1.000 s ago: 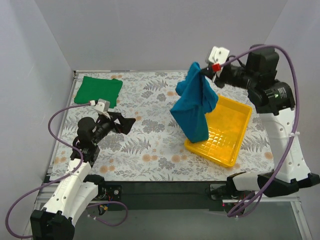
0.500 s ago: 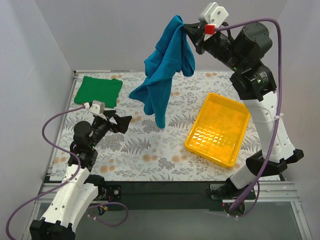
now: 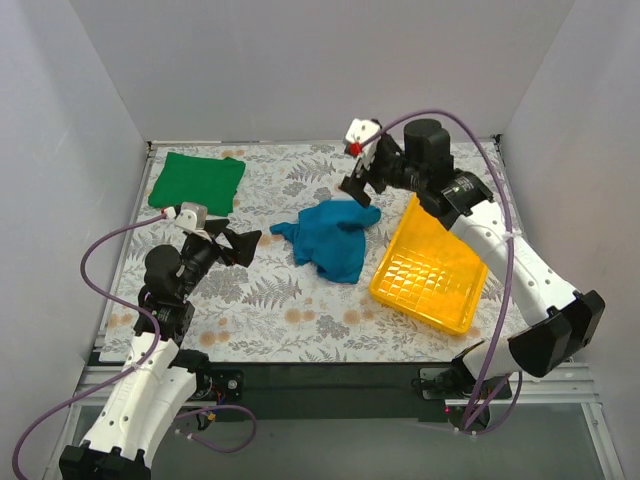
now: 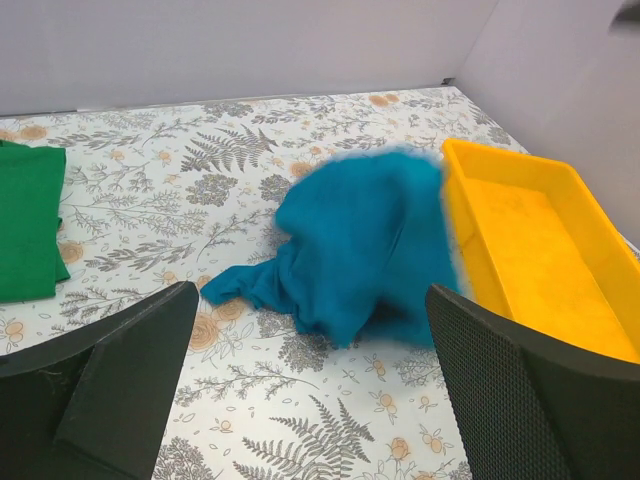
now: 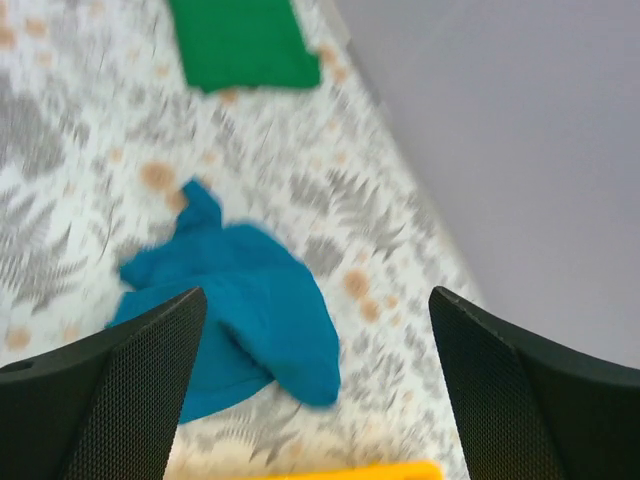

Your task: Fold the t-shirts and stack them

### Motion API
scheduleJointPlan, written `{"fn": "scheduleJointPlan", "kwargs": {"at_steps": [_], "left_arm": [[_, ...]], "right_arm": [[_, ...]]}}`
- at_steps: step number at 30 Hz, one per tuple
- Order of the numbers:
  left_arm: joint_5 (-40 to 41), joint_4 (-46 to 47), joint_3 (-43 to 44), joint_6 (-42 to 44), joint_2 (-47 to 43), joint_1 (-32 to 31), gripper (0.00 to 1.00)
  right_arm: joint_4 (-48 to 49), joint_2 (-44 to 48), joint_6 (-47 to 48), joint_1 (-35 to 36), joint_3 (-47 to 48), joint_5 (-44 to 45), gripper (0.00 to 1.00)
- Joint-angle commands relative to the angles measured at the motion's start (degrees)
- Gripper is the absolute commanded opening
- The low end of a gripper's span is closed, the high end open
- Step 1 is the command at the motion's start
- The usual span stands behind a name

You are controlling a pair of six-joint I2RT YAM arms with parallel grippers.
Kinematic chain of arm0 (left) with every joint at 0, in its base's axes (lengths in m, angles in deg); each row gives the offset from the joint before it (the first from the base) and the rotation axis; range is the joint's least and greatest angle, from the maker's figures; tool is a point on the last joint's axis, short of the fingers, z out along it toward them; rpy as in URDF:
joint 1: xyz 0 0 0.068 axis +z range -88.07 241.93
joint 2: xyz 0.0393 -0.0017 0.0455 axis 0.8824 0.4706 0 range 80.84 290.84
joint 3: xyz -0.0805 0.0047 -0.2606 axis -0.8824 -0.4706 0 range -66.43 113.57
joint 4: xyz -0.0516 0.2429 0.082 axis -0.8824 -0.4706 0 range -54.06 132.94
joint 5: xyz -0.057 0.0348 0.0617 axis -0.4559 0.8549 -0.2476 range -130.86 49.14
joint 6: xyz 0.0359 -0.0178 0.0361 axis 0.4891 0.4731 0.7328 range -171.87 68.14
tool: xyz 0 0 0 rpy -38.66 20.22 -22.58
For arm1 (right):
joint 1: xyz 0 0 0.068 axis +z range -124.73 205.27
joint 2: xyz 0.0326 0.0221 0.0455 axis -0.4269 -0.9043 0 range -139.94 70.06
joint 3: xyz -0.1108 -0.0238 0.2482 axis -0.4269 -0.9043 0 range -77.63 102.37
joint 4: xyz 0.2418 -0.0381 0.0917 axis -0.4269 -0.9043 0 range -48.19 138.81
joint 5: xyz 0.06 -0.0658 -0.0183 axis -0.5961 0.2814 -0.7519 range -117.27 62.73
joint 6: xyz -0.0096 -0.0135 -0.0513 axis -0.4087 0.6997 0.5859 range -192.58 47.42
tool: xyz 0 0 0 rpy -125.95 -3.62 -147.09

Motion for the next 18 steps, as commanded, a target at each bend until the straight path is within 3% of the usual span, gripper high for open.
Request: {"fn": "scheduleJointPlan", "kwargs": {"at_steps": [1,4,9,14,18], "left_arm": [[0.2,-0.1,-0.6,0.8,-0.2,-0.3,0.97],[-1.1,0.2,-0.6,0.6,0.3,-0.3,0.97],[-3.0,0.6,-0.1,0.0,2.1,-0.3,0.97],[-4.4,1.0,0.2,-0.6,4.1,-0.3,0.97],[-5.1,1.1,0.2,-1.1,4.7,-0.3,0.97]], "right_arm": [[-1.2,5.9,6.8,-0.6,-10.3,0.1,0.98],[-3.9,10.3,6.4,-8.1,-18.9,-3.9,0.98],[-8.0,16.2,-3.7,-22.3,-33.3,-6.7,0.92],[-5.7,20.5,-16.4,-24.1,-46.0,9.8,0.92],[0.8,23.4,-23.2,-27.8,-50.4,8.9,0.93]]}}
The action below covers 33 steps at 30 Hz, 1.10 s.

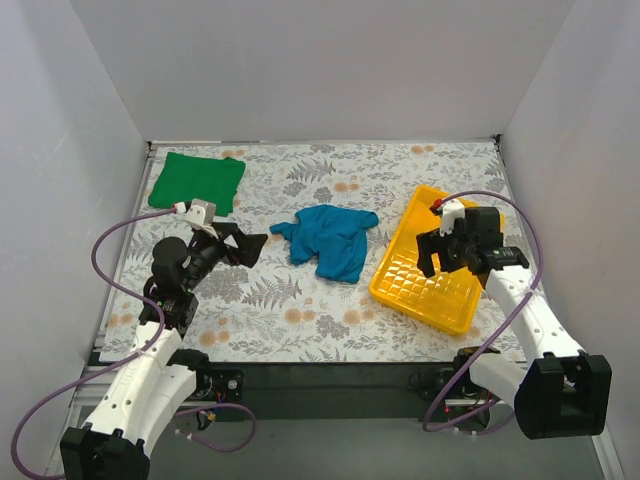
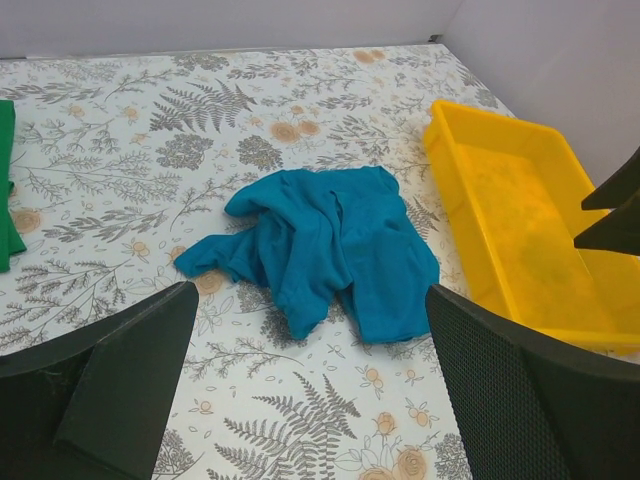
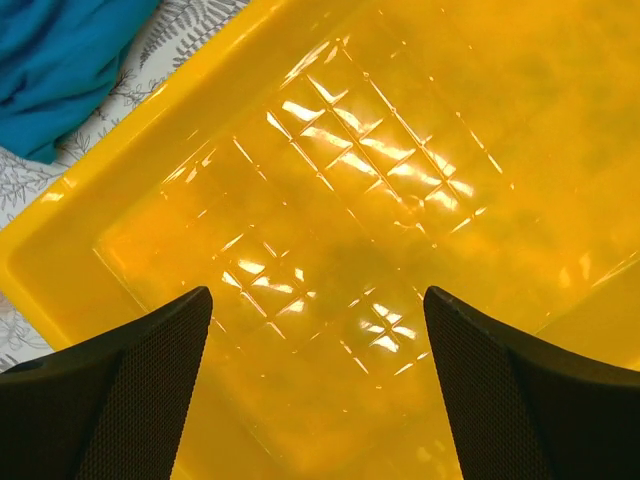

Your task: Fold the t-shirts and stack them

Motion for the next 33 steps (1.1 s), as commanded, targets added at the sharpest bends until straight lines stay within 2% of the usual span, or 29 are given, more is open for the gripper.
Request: {"fn": "scheduleJointPlan", "kwargs": {"at_steps": [1,5,7,9,12,15,16,18,23,30,33], "left_arm": [[-1.7,1.1,0.3,-0.3,-0.3,-0.3,0.97],[-1.9,1.1,0.1,-0.3,-0.3,-0.3,0.97],[-1.6,0.8,0.0,-0.1,-0.5,-0.3,0.97],[-0.9,0.1,0.0,0.0,-0.7,-0.4,0.97],[-0.2,-0.2,-0.2,0.1,-1.1,-0.4,0.97],[-0.6,-0.1,-0.1,0.4,-0.1,-0.4,0.97],[-0.8,-0.1,0.0,0.4,0.2,-0.4,0.97],[-1.1,-0.1,0.2,0.4,0.8,-0.4,0.97],[-1.7,0.4,0.3,0.5,1.4,-0.4,0.97],[-0.9,0.0,0.1,0.8,0.9,-0.4,0.97],[-1.4,0.1,0.4,0.8,1.3,-0.4,0.97]], "right_arm": [[7.1,1.3,-11.3,-2.1,-0.3,-0.9,0.92],[7.2,-9.2,-22.2,-1.6,6.9,-8.2,0.91],[7.6,-12.8,-24.0,0.3,11.5,-10.9,0.93],[8.2,-17.2,-28.0,4.0,14.0,-8.0,0.95],[8.7,-22.3,-31.5,8.6,18.1,4.1,0.98],[10.6,-25.8,-30.4,11.2,19.2,19.2,0.98],[10.2,-26.7,-29.6,11.6,19.7,26.6,0.98],[10.2,-27.5,-29.8,11.6,18.9,28.1,0.98],[11.1,-30.3,-30.5,13.1,17.6,23.0,0.97],[10.9,-34.9,-29.6,13.6,18.1,20.6,0.82],[10.9,-35.4,-27.0,13.6,17.6,21.4,0.68]]}}
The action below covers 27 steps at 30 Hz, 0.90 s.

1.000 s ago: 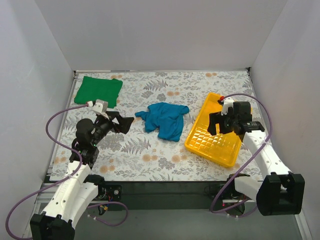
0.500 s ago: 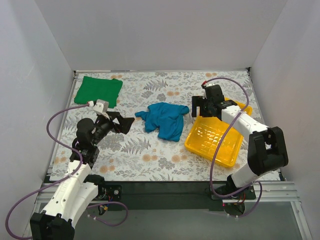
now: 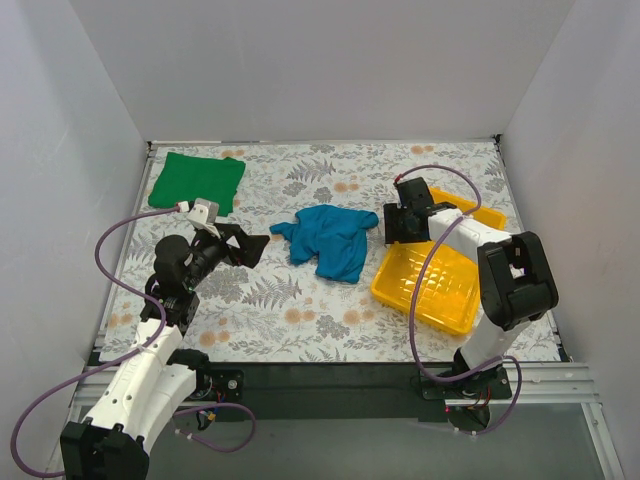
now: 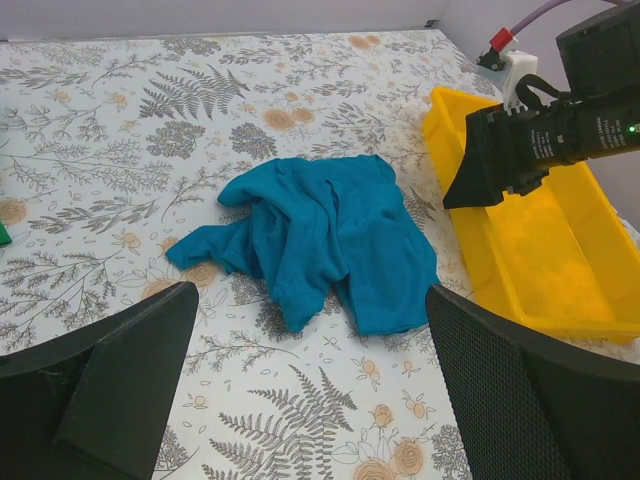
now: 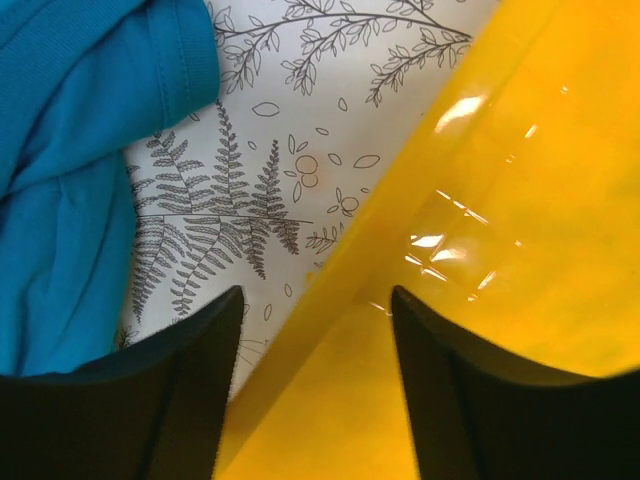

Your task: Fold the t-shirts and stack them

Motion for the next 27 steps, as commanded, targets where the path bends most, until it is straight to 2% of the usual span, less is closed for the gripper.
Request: {"fn": "scheduleJointPlan", "kwargs": {"at_steps": [1,4,6,8,13,27], "left_arm": [[-0.3,0.1,0.4,1.2,-0.2,-0.2,0.97],[-0.5,0.1,0.4,1.2,-0.4,-0.2,0.97],[-0.6,0.2,0.4,1.2,-0.4,-0.2,0.97],[-0.9,0.3,0.5,1.2,-0.4,-0.2,0.97],[-1.2,0.3,0.4,1.3,-0.3,-0.2,0.97],[-2.3,0.7,-0.2,1.4,1.9,-0.3,0.97]], "right_arm": [[1.3,0.5,3.2,0.0,0.1,1.8,0.6],[1.3,0.8,7.5,0.1,-0.1,4.0,0.45],[1.3,0.9,9.6,0.1,-0.2,4.9,0.38],[1.3,0.6,13.5,0.1,-0.2,5.1,0.26],[0.9,-2.1,22.3,0.0,2.6,8.0,0.12],[0.3,-19.6,23.0,-8.6,28.6,13.2,0.1]]}}
